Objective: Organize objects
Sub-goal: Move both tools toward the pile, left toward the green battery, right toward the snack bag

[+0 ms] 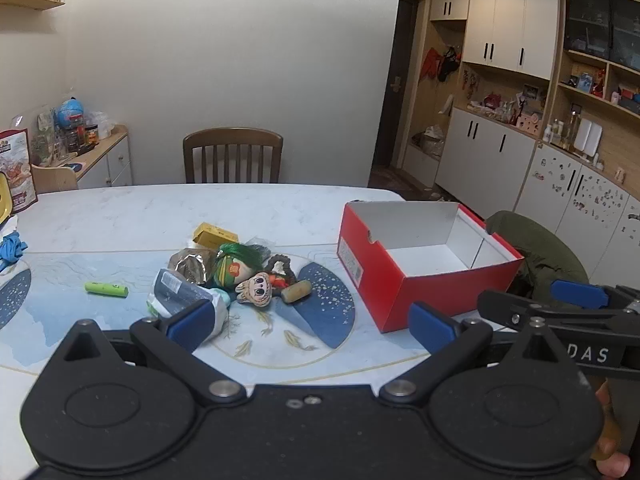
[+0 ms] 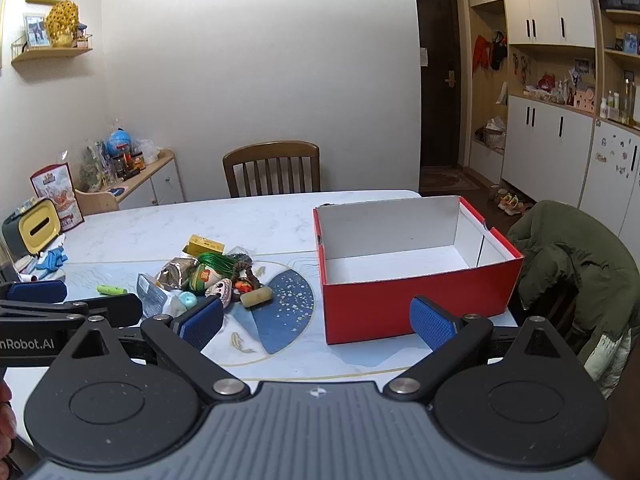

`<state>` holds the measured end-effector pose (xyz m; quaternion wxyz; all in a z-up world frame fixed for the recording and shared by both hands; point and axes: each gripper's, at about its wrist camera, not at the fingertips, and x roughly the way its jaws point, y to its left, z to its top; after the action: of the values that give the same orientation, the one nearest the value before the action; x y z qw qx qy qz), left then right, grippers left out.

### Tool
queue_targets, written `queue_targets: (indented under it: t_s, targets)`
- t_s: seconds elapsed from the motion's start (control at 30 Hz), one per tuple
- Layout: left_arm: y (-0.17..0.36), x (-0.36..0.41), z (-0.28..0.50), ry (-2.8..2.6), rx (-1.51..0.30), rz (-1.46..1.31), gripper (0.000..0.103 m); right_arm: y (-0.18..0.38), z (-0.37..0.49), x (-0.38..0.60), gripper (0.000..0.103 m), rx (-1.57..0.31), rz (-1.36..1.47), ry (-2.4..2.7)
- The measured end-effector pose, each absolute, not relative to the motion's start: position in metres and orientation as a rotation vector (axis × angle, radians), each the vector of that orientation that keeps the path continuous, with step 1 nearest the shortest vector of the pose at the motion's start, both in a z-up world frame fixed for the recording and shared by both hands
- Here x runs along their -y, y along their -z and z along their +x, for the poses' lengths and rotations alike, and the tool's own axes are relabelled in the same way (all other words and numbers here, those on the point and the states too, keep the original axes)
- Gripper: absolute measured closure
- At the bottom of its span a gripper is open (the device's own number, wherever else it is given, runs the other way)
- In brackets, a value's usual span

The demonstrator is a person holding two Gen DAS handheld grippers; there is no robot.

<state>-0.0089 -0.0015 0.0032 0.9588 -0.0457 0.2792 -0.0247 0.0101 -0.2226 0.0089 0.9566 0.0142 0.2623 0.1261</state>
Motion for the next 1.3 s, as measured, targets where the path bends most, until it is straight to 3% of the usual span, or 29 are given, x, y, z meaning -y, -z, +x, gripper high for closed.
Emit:
queue_targets:
  t_s: [0.8, 1.3]
  targets:
    - [0.003, -0.027, 0.009, 0.072, -0.551, -0.147, 0.002, -0.001, 0.034, 0.207, 0.003, -0.567, 0.067, -0.244]
    - [0.014, -0.082, 0.058, 0.007, -0.608, -0.173, 0.001, 0.005, 0.071, 0.147, 0.003, -0.586, -0.043, -0.34]
